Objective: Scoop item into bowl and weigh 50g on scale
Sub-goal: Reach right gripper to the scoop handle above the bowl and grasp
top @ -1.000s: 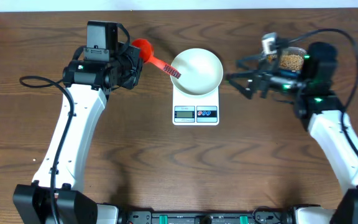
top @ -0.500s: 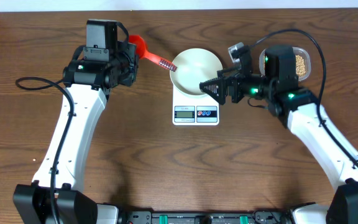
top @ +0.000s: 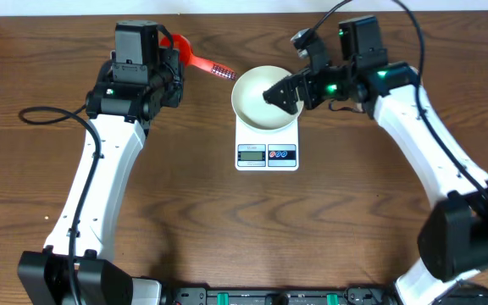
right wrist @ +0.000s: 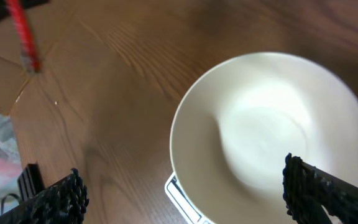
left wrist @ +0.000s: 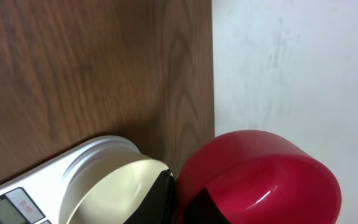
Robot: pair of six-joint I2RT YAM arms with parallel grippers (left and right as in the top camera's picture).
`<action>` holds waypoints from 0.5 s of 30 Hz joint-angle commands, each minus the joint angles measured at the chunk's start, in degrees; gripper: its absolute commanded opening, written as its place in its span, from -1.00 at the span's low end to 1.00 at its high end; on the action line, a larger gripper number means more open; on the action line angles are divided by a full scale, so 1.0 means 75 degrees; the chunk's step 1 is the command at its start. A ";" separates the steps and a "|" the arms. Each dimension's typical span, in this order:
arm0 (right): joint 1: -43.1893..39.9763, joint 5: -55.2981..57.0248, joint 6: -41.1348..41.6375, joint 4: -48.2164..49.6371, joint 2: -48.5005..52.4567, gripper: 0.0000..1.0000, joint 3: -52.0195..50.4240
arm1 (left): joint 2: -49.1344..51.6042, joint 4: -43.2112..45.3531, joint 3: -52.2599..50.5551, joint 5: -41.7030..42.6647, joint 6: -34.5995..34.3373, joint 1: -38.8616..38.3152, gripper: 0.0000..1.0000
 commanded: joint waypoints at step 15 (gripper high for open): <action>0.0268 -0.2687 0.2460 0.2369 0.0291 0.54 0.0137 | 0.0067 -0.0294 -0.0020 0.1731 -0.0697 0.0000 -0.86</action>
